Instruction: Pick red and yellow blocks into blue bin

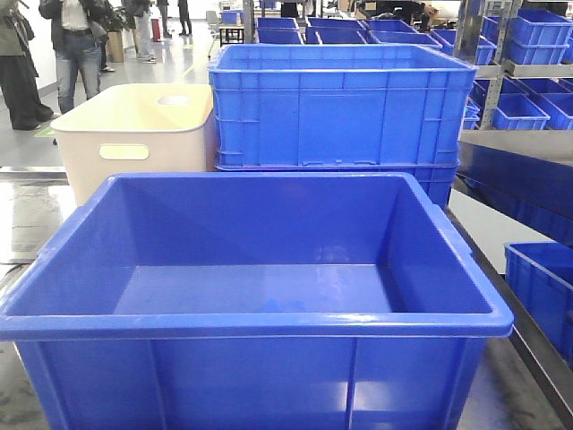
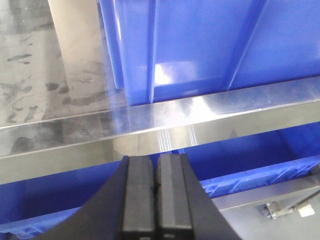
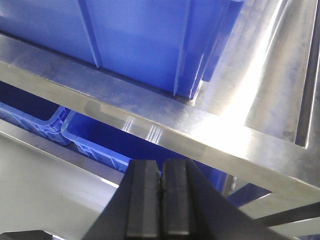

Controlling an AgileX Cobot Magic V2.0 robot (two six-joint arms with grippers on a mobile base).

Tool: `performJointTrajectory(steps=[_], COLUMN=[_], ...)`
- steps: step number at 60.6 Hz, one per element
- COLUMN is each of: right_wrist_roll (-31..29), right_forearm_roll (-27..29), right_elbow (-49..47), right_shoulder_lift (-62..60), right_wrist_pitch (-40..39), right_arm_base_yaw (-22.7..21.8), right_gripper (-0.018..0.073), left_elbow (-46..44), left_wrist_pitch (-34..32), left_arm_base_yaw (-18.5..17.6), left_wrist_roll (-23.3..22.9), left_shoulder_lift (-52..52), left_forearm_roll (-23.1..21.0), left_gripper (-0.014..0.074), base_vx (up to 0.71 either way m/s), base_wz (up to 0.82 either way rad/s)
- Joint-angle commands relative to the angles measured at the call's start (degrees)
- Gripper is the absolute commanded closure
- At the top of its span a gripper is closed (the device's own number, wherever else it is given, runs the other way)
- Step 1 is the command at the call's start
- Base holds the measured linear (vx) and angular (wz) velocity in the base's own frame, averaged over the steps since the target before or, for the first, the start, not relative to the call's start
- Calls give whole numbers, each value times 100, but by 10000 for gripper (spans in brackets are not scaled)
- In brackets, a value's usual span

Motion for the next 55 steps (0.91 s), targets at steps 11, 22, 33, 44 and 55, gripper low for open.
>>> performJointTrajectory(steps=[11, 22, 33, 44, 55], right_wrist_roll=[-9, -9, -9, -9, -9], right_forearm_roll=[-18, -18, -18, -16, -16], right_elbow=[-150, -150, -150, -150, -150], right_shoulder_lift=[-25, -25, -25, -25, -25], right_wrist_pitch=[-342, -342, -342, -342, -342], right_arm_base_yaw=[-3, -3, -3, -3, -3], right_gripper=[572, 572, 569, 569, 569], left_elbow=[-135, -135, 67, 1049, 2260], left_wrist_pitch=[-446, -446, -683, -1995, -3520], left_arm_base_yaw=[-53, -53, 228, 1187, 1618], left_wrist_roll=[-4, -4, 1, 1, 9], left_shoulder_lift=[29, 29, -328, -1303, -2255], left_forearm_roll=[17, 17, 288, 1, 14], left_gripper=[605, 605, 605, 605, 605], base_vx=[0, 0, 0, 0, 0], base_wz=[0, 0, 0, 0, 0])
